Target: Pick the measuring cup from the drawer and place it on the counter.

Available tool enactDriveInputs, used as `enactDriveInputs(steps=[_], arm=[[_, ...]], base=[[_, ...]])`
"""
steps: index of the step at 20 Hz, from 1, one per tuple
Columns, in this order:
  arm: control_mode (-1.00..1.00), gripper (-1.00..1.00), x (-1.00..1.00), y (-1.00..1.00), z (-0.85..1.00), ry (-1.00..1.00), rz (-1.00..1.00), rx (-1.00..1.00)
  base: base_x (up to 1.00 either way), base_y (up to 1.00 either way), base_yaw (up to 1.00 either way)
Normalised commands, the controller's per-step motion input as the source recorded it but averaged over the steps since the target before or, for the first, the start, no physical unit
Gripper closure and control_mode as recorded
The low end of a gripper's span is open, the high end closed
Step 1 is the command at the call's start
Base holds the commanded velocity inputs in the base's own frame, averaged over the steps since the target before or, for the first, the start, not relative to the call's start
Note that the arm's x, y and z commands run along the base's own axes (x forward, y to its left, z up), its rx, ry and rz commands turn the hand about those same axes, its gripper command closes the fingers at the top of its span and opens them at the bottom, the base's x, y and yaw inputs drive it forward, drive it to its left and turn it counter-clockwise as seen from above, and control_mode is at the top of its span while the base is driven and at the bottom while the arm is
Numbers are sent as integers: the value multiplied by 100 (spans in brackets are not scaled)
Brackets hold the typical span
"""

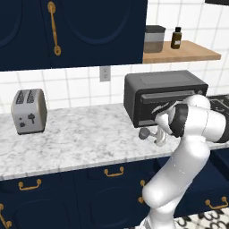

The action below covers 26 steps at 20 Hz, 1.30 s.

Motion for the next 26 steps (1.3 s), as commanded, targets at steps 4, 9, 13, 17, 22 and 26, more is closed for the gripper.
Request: enactDriveInputs(steps=[4, 9, 13, 17, 22, 26], arm=[[-100, -100, 6, 0, -3, -9, 7, 0], [-100, -100, -54, 0, 35, -14, 5, 0], [-100, -100, -35, 0, 98, -11, 5, 0], [-100, -100, -45, 6, 98, -13, 6, -3], [-100, -100, -45, 26, 84, -24, 6, -5], [-100, -100, -8, 21, 88, -10, 6, -3]], base=[[0, 0, 0], [0, 0, 0], [0, 0, 0], [0, 0, 0], [0, 0, 0], [0, 0, 0]])
